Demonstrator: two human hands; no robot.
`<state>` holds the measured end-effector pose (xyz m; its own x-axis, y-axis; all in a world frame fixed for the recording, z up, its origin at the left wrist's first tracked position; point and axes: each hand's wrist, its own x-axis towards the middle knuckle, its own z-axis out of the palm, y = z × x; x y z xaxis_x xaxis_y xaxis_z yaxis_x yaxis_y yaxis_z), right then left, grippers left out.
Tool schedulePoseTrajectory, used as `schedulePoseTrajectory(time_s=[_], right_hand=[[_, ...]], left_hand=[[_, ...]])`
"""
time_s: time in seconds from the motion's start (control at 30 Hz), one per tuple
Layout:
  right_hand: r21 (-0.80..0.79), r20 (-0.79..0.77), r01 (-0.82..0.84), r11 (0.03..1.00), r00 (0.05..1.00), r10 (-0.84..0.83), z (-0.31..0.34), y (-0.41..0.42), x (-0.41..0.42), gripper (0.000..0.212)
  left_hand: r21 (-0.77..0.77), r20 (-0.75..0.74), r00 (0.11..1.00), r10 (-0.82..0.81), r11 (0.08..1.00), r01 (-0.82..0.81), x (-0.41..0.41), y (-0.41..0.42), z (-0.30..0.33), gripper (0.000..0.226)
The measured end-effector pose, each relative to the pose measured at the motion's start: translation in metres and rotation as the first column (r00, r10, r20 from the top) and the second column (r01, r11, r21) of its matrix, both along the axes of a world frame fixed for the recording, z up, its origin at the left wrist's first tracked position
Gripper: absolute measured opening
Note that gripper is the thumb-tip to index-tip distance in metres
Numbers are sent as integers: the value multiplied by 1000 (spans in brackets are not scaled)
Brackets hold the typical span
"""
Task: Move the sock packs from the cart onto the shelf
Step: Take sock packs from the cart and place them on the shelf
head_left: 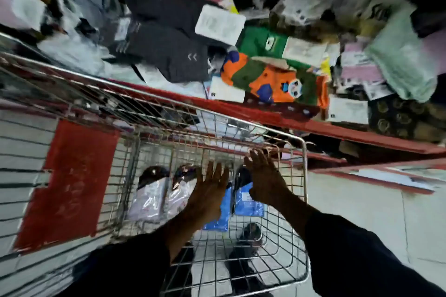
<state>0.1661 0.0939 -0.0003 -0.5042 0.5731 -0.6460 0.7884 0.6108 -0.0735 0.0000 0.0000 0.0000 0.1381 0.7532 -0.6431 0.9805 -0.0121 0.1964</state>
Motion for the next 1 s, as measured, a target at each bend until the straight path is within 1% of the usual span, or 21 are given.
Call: schedulePoseTrajectory(time_s=[0.03,0.1,0.23,0.27,0.3,0.37,0.4,0.43,0.5,0.53,0.57,0.63,0.7,0.8,0.9,1.0], right_hand=[[-13,66,-51,999,997,51,-10,5,-2,101],[-67,114,-81,994,989,89,-29,16,-4,107],[-209,82,-21,978,996,38,-45,34,-13,116],[-222,76,-15,975,997,33,-46,38,-16,118],[-217,74,-18,976,997,35,-47,41,-18,120],[-186,83,-35,982,995,52,-46,43,-20,122],[-180,94,-43,983,994,60,-45,42,-19,120],[-189,95,-40,981,994,59,-42,42,-18,113],[-203,64,-26,979,997,40,-37,41,-12,89],[-194,41,-24,981,999,33,-34,39,-9,79],[-184,9,-25,983,1000,27,-28,36,-5,75],[-198,-69,10,980,997,-24,-22,27,2,77],[-239,-105,66,969,990,-94,-13,16,7,82],[-222,-149,95,970,980,-130,1,-2,12,79],[-109,-260,139,984,952,-163,31,-18,15,74],[-43,-336,192,980,921,-196,76,-22,13,64]], left_hand=[[-20,-34,999,-29,999,28,2,5,-12,113],[-61,-73,996,-56,997,52,-1,14,-35,117],[-120,-81,988,-130,986,120,-3,30,-59,113],[-120,-74,988,-139,984,130,-3,33,-59,107],[-113,-74,986,-152,983,144,-4,35,-59,97],[-67,-68,983,-170,984,166,-4,36,-57,69],[-56,-61,982,-180,983,177,-3,36,-54,60],[-51,-68,978,-199,979,196,-2,35,-49,55],[-27,-106,962,-252,968,250,-1,32,-40,47],[-12,-129,952,-276,961,277,0,29,-37,48],[-6,-149,942,-299,953,302,1,26,-32,54],[2,-159,935,-318,947,322,1,18,-23,72],[20,-96,950,-297,954,300,-1,8,-17,80],[65,-11,966,-259,964,259,-2,-5,-8,75],[181,-41,962,-268,945,271,-7,-12,22,68],[257,-82,972,-218,938,232,-18,-10,69,71]])
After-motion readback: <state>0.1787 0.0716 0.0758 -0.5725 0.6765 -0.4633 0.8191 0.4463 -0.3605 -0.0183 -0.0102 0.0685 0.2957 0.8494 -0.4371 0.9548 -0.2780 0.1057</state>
